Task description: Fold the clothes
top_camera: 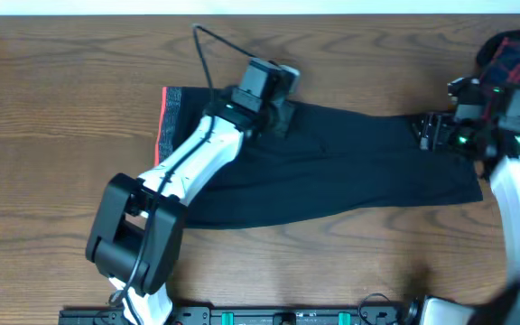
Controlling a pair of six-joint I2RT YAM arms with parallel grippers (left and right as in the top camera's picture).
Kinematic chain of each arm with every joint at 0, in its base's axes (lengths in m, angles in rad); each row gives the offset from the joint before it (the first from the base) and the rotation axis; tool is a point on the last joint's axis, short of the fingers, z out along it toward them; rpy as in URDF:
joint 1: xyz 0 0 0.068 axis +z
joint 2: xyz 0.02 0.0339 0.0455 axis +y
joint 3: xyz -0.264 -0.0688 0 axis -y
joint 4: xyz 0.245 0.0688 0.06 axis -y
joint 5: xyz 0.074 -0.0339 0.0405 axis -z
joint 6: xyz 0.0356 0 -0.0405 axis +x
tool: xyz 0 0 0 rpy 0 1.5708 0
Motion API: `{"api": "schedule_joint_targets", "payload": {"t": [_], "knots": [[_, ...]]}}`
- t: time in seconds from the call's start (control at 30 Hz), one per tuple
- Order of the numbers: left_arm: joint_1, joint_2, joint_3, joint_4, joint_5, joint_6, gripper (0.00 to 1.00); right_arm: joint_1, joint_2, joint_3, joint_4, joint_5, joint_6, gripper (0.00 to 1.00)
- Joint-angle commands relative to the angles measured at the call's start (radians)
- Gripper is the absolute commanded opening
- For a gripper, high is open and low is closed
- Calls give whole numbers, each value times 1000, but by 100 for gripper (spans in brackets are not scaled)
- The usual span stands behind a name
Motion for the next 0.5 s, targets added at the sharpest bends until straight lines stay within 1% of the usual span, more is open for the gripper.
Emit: {"api": "schedule_joint_targets", "payload": {"t": [0.0,0.03,0.13,0.17,0.23,0.3,0.47], "knots": [[-18,19,10,49,-6,84,6,8,-150,14,-74,36,34,75],[-22,35,10,68,-5,83,6,9,-186,14,-101,35,34,76],[-34,88,10,101,20,90,6,9,-290,14,-181,35,36,87],[-38,112,10,109,40,90,6,9,-322,14,-206,36,36,88],[-44,149,10,112,69,87,6,9,-366,14,-238,36,36,89],[-50,178,10,107,69,51,6,9,-395,14,-257,35,37,89],[-55,198,10,97,69,2,6,9,-400,14,-305,34,38,87]]}}
